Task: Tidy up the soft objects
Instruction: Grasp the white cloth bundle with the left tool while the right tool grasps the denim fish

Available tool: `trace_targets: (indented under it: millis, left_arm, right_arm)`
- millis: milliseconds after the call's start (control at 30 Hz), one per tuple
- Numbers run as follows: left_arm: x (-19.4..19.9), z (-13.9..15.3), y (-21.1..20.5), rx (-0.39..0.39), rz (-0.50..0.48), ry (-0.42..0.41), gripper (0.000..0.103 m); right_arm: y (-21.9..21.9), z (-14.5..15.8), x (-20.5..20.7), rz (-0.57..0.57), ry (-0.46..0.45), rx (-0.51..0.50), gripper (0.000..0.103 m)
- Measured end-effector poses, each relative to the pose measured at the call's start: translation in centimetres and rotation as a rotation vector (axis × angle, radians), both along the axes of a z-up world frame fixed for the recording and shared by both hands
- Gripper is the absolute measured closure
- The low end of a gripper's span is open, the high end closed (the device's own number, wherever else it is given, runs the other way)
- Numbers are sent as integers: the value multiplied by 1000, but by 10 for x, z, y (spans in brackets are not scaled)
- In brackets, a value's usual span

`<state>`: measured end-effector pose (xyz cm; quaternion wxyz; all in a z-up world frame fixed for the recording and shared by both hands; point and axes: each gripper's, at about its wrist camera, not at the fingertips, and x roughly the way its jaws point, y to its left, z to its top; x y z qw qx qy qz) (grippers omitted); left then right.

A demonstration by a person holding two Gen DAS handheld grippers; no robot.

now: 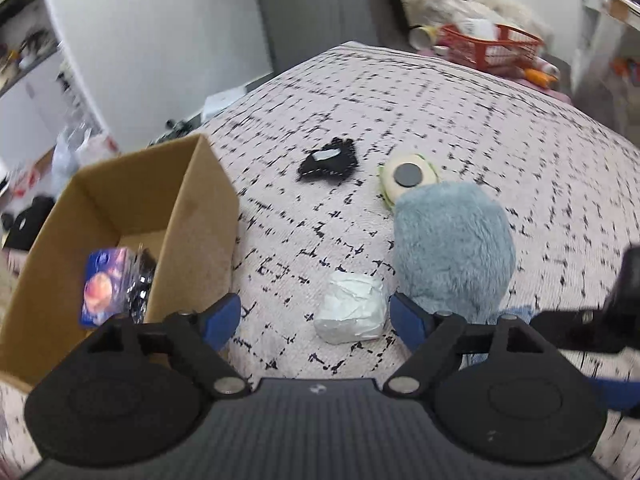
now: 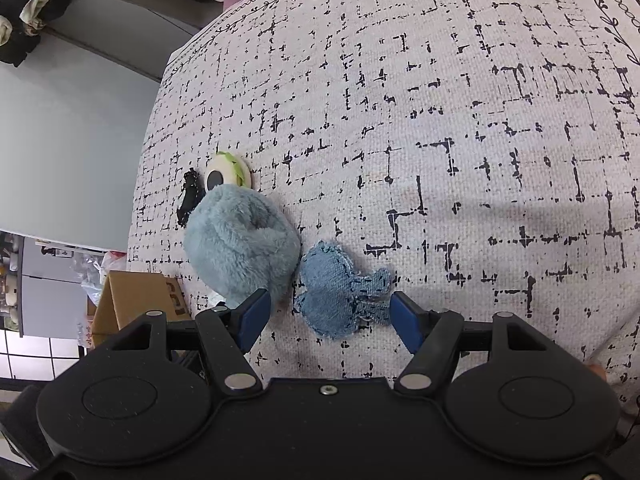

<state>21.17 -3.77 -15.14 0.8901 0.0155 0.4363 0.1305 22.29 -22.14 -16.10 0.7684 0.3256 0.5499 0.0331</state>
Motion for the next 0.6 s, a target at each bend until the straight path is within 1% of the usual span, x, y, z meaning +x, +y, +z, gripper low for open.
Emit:
trace_targets:
  millis: [167, 300, 333, 400, 533, 600]
  left_arm:
    - [-1, -1, 0, 10, -74, -11, 24]
    - [2, -5, -4, 27, -128, -5, 27]
    - [5, -8, -2, 1, -137, 9, 29]
    - [10, -15, 2, -48, -125, 38, 31]
    - [15, -24, 5, -51, -134, 42, 33]
    - [15, -24, 6, -63, -144, 31, 34]
  right_arm:
    - [3, -5, 2, 4, 15, -10, 37]
    - [6, -12, 4, -1, 33, -24, 37]
    - [6, -14, 5, -2, 36, -27, 38]
    - [8, -15, 6, 0, 35, -35, 38]
    - [10, -16, 8, 5, 26, -56, 39]
    - [12, -15, 8, 9, 18, -70, 43]
